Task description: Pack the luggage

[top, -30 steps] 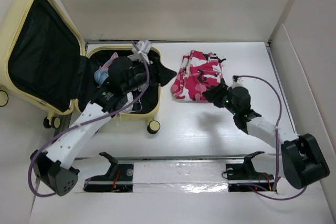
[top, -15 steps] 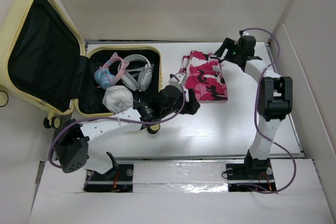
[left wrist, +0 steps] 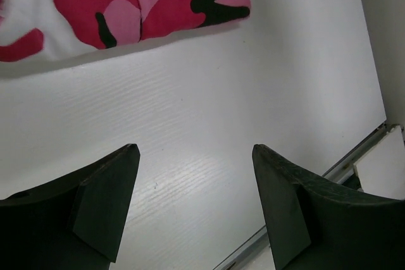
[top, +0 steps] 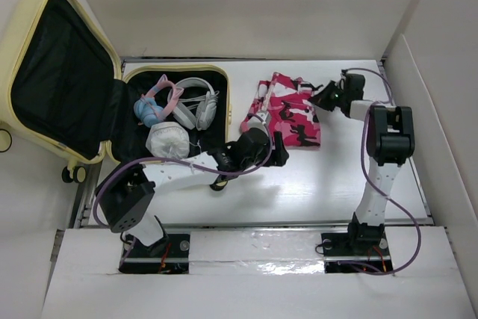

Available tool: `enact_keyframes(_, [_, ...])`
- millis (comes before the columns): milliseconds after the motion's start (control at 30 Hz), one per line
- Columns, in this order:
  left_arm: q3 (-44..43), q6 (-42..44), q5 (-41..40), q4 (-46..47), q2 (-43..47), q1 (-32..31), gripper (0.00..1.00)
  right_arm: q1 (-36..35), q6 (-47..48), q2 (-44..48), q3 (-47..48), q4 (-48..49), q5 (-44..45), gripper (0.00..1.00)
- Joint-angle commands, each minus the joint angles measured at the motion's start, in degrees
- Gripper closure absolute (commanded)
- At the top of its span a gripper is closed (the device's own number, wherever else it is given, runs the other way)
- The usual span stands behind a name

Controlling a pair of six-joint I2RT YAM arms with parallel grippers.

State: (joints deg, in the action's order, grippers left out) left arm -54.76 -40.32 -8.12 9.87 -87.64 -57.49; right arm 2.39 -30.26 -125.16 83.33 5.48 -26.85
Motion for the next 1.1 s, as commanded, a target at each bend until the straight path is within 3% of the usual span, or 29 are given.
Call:
enact_keyframes(0, [-1.49, -1.43, -1.37, 2.43, -0.69, -0.69, 0.3, 6.73, -14.51, 7.02, -12.36, 14.44, 0.04, 1.0])
enact_keyframes(167, [-2.98, -2.48, -2.77, 3.49, -3.85, -0.69, 0.3, 13.77, -27.21, 18.26, -38.65, 36.47, 0.47, 1.0])
enact_keyframes(200, [-3.24, -2.66, -3.13, 3.84, -4.29, -0.69, 0.3, 13.78, -28.7, 19.25, -41.38, 38.1, 0.83, 0.88])
enact_keyframes(267, [-4.03, -3.1, -4.87, 4.28, -6.04, -0.69, 0.3, 13.78, -28.71, 20.74, -46.3, 39.26, -0.12, 0.75])
enact_keyframes(333, [-4.91, -3.8, -6.2, 4.28, -7.28, -0.69, 0.3, 13.78, -28.89, 21.8, -48.95, 42.41, -0.74, 0.56])
enact_keyframes(467, [-7.9, -6.79, -7.88, 4.02, -11.23, 0.62, 0.3, 14.39, -31.34, 24.35, -56.42, 52.5, -1.45, 0.43])
enact_keyframes(500, [-8.43, -7.93, -7.7, 4.19, -12.02, 0.63, 0.3, 14.39, -31.26, 26.18, -58.26, 52.62, -1.54, 0.35])
enact_keyframes(633, [-9.84, -14.85, -9.71, 4.72, -14.93, 1.86, 0.31, 15.54, -28.2, 34.42, -59.77, 48.86, -1.02, 0.2])
enact_keyframes(733, [-10.1, -17.77, -12.8, 5.16, -15.98, 1.86, 0.3, 15.54, -22.67, 41.9, -59.16, 38.49, 1.88, 0.11])
enact_keyframes(867, [-13.96, -21.99, -13.59, 2.97, -20.54, 1.86, 0.31, 15.01, -17.91, 58.84, -58.55, 27.06, 8.03, 0.09])
enact_keyframes(1067, [-19.84, -26.83, -14.3, -2.48, -26.17, 2.39, 0.35, 8.34, -8.24, 70.75, -51.87, 11.77, 7.07, 0.11])
